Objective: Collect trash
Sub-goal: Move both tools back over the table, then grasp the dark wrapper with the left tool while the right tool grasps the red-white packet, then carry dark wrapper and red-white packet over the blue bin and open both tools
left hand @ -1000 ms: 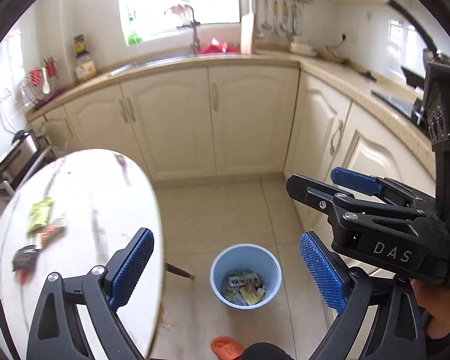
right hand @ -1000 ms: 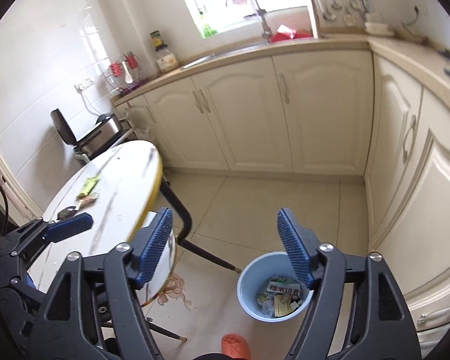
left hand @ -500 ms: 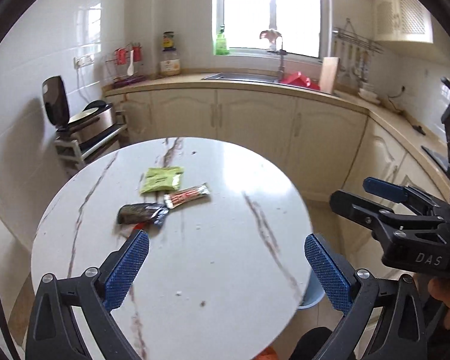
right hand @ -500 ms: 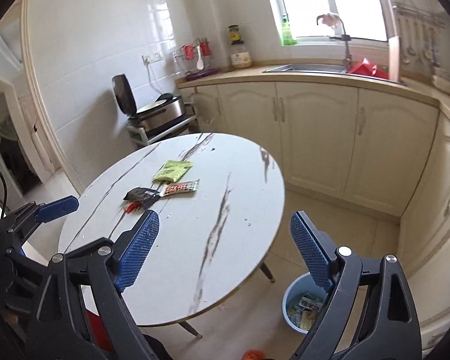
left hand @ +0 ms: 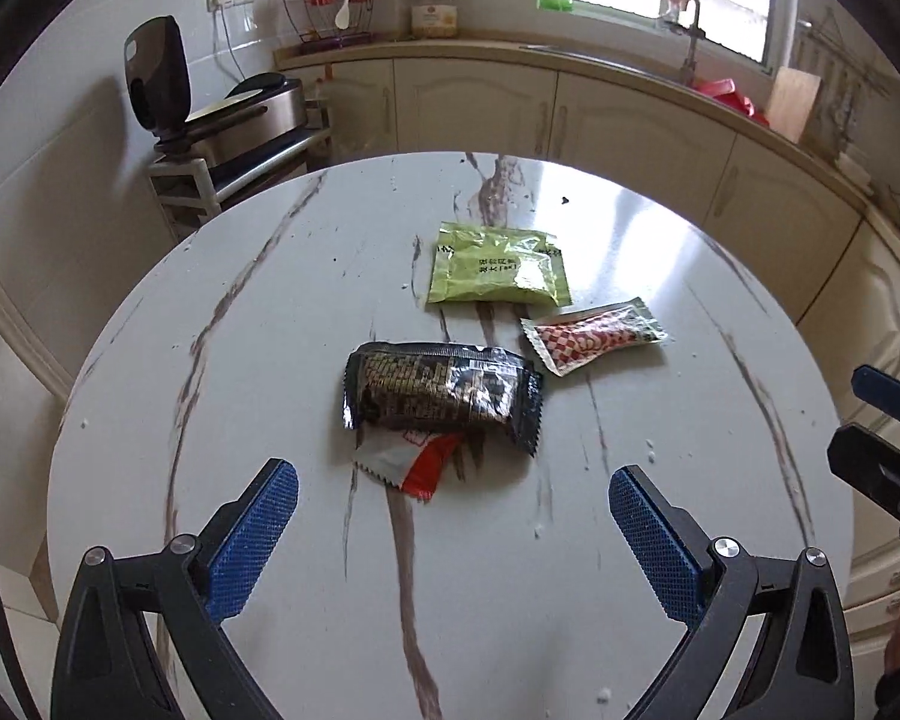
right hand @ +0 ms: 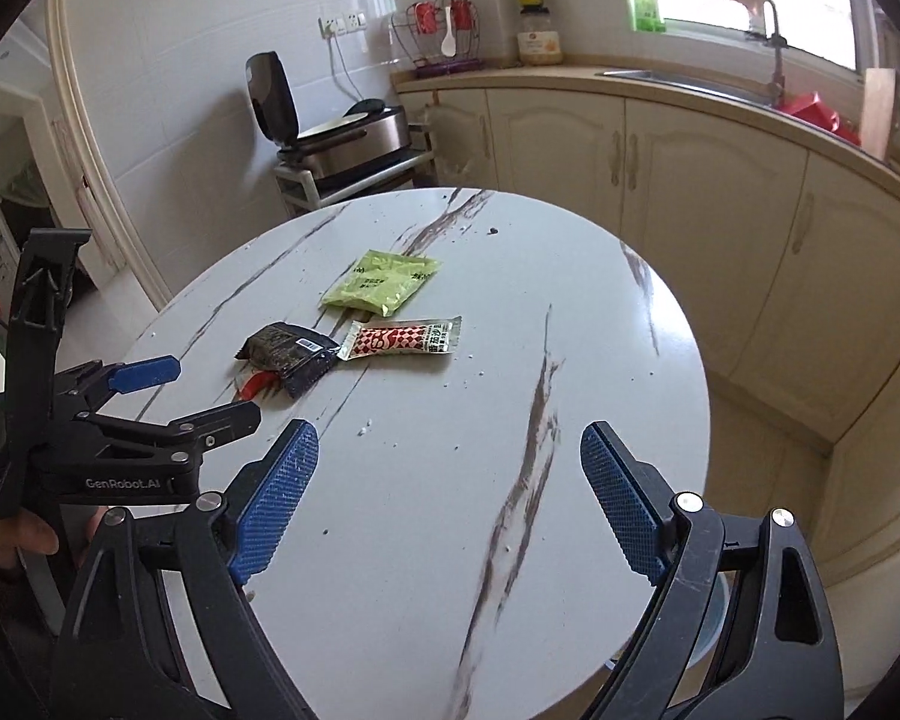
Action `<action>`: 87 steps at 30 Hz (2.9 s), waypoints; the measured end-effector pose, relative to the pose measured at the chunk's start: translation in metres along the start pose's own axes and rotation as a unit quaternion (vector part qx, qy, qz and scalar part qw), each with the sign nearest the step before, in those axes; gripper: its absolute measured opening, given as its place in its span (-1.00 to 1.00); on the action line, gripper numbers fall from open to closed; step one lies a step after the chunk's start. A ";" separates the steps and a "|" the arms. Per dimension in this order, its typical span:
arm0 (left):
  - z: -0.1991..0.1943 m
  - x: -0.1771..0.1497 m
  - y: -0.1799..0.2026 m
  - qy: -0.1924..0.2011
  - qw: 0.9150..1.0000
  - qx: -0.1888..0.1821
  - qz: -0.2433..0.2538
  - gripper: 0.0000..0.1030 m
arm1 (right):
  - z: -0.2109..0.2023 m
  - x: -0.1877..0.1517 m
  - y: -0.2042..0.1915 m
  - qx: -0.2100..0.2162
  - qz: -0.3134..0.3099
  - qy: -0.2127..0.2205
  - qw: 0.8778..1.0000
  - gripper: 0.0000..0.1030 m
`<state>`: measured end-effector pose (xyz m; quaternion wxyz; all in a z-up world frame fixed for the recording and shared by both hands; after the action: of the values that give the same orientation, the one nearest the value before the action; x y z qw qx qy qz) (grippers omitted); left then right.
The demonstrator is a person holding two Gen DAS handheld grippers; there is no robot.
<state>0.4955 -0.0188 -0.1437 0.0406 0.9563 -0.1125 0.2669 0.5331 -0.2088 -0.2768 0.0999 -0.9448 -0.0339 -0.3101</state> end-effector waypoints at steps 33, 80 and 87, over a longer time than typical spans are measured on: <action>-0.015 0.005 -0.093 -0.004 0.999 -0.035 -0.033 0.27 | 0.121 0.063 -0.034 -0.008 -0.067 -0.095 0.993 0.76; -0.092 -0.001 0.187 0.041 0.983 -0.129 0.126 0.27 | -0.115 -0.069 0.159 -0.067 0.071 0.089 0.991 -0.85; -0.053 -0.004 0.295 0.007 0.967 -0.166 0.191 0.27 | -0.135 -0.119 0.225 -0.096 0.140 0.091 0.981 -0.84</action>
<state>0.3958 -0.2974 -0.0952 0.1474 0.8950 -0.3357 0.2541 0.3873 -0.4573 -0.2784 0.0539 -0.9135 0.1375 -0.3792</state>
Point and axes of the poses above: each gripper's, at about its wrist camera, not at the fingertips, and z roughly the way its jaws point, y to its right, x to its top, the point moved 1 cm from there along z, roughly the way its jaws point, and after that the axes turned 6 degrees about -y, right-handed, at the moved point
